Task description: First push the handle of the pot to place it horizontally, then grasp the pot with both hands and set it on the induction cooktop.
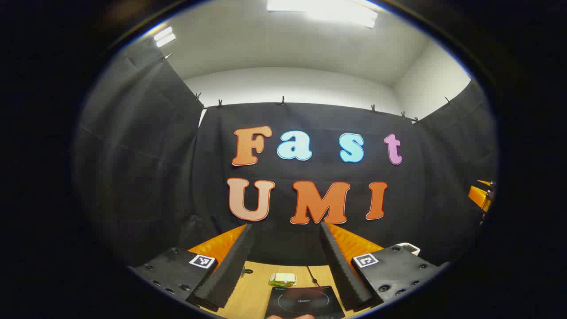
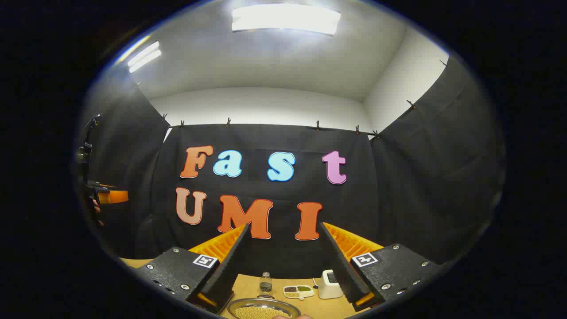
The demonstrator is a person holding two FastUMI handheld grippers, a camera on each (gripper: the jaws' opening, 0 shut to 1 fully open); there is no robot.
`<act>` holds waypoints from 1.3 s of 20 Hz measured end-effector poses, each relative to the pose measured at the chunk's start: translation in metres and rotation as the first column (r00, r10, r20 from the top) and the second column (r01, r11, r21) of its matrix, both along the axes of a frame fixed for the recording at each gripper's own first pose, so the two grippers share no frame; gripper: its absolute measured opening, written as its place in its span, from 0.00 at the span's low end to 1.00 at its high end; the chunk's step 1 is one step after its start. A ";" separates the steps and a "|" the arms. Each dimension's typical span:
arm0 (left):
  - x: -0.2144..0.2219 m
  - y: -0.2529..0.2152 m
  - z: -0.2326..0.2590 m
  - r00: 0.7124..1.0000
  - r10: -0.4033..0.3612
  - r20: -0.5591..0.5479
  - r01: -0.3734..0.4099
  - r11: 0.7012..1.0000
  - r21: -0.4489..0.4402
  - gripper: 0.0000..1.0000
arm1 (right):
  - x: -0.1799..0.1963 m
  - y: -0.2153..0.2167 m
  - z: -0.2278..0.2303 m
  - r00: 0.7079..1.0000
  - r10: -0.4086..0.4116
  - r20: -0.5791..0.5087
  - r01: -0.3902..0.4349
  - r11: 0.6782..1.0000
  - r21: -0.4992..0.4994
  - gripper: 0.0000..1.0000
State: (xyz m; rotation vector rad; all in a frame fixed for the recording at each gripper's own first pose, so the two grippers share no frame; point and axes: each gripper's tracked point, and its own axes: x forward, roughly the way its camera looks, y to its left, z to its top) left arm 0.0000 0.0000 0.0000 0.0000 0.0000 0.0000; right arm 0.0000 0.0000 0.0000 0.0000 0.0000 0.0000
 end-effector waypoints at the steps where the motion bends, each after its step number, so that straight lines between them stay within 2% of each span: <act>1: 0.001 0.000 -0.001 1.000 -0.002 -0.002 0.002 1.000 -0.002 0.98 | 0.001 0.001 0.001 1.000 0.005 0.000 -0.005 1.000 0.000 0.96; 16: -0.002 0.013 0.010 0.998 0.003 0.060 -0.003 1.000 -0.003 0.98 | 0.007 0.031 -0.003 0.999 0.051 0.001 -0.051 0.999 0.000 0.95; 26: -0.003 0.014 0.013 0.996 0.006 0.088 -0.006 1.000 0.004 0.97 | 0.004 0.054 -0.061 0.983 0.113 -0.148 -0.113 0.994 0.010 0.95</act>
